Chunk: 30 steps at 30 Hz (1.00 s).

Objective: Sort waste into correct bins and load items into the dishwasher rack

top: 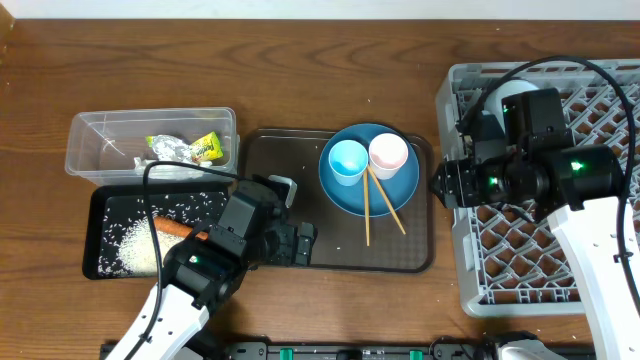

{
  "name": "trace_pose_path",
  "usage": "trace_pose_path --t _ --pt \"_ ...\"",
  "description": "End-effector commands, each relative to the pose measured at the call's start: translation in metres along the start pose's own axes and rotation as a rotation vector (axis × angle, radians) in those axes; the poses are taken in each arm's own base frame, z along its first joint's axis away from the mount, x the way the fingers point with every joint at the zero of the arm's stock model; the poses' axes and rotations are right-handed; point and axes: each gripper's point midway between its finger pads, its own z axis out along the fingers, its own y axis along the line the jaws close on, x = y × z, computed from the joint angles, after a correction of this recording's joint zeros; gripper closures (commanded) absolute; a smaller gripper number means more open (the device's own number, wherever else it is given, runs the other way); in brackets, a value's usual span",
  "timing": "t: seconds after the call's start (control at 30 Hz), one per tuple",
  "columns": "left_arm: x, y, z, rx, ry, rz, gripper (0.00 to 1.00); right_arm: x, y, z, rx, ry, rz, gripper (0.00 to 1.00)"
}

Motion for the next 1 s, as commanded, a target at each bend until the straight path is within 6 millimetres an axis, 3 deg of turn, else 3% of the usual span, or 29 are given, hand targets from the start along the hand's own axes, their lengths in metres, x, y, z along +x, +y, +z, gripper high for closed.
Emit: trace_pose_path --t 0.0,0.13,0.23,0.3,0.37,0.5,0.57,0.7,0.97 --pt "-0.018 -0.002 -0.003 -0.002 -0.076 0.011 0.02 0.008 -0.009 0.002 0.06 0.031 -0.007 0.28" --pt "-0.066 -0.012 -0.011 0.019 -0.279 0.029 0.04 0.011 -0.01 0.002 0.071 0.043 -0.003 0.28" --pt "-0.09 -0.021 -0.019 0.053 -0.382 0.038 0.3 0.011 -0.01 0.002 0.071 0.045 -0.002 0.28" --pt "-0.1 -0.022 -0.022 0.056 -0.423 0.02 0.33 0.014 -0.011 0.002 0.071 0.054 0.0 0.27" --pt "-0.108 -0.007 -0.021 -0.011 -0.461 -0.067 0.34 0.016 -0.011 0.002 0.071 0.062 0.002 0.26" --pt "-0.114 0.021 -0.01 -0.152 -0.491 -0.187 0.35 0.019 -0.011 0.001 0.072 0.074 0.006 0.24" --pt "-0.116 0.024 -0.001 -0.161 -0.487 -0.209 0.38 0.019 -0.011 0.001 0.072 0.075 0.006 0.23" --pt "-0.124 0.019 0.016 -0.127 -0.488 -0.216 0.46 0.016 -0.011 0.001 0.072 0.065 0.014 0.22" --pt "-0.123 -0.013 0.049 0.053 -0.407 -0.178 0.4 0.016 -0.011 0.001 0.073 0.064 0.014 0.21"
